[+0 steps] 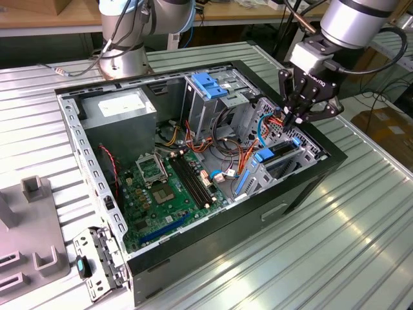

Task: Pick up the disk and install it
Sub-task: 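Insert the first disk wire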

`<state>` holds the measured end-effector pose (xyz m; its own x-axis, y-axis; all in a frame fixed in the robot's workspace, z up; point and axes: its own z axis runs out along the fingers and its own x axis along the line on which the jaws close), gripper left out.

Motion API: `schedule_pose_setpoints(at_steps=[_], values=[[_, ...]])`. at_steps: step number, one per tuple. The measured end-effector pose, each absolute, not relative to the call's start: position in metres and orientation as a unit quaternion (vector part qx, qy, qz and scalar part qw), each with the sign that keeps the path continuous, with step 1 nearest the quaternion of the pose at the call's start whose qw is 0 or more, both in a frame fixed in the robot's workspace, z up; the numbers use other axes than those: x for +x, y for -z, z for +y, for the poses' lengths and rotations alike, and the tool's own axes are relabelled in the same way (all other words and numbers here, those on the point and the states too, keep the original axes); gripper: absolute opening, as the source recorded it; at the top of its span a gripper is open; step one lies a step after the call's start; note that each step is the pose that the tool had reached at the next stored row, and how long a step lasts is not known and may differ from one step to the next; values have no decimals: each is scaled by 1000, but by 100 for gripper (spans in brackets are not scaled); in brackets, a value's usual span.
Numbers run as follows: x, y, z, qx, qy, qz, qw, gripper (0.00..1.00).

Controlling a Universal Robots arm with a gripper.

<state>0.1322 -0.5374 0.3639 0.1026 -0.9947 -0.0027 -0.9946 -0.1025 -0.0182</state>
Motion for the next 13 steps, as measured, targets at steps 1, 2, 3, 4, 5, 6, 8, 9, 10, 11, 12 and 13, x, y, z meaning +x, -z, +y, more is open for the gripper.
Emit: schedule_pose_setpoints(at_steps=[1,2,3,4,5,6,8,9,10,11,12,13], values=[[132,-364,-537,-740,5,672,8,17],[132,-363,-537,-737,5,675,8,17],[132,-363,-539,-737,5,676,8,17],[132,-363,-541,-736,5,676,8,17],[132,-362,-545,-736,5,677,8,17],[131,-362,-546,-736,4,677,8,17],[131,-361,-548,-735,4,678,9,17],[131,-361,-548,-734,4,679,9,17],[129,-361,-548,-734,4,679,9,17],[127,-360,-549,-734,4,679,9,17],[125,-360,-549,-734,4,679,9,17],[124,-360,-549,-734,4,679,9,17]])
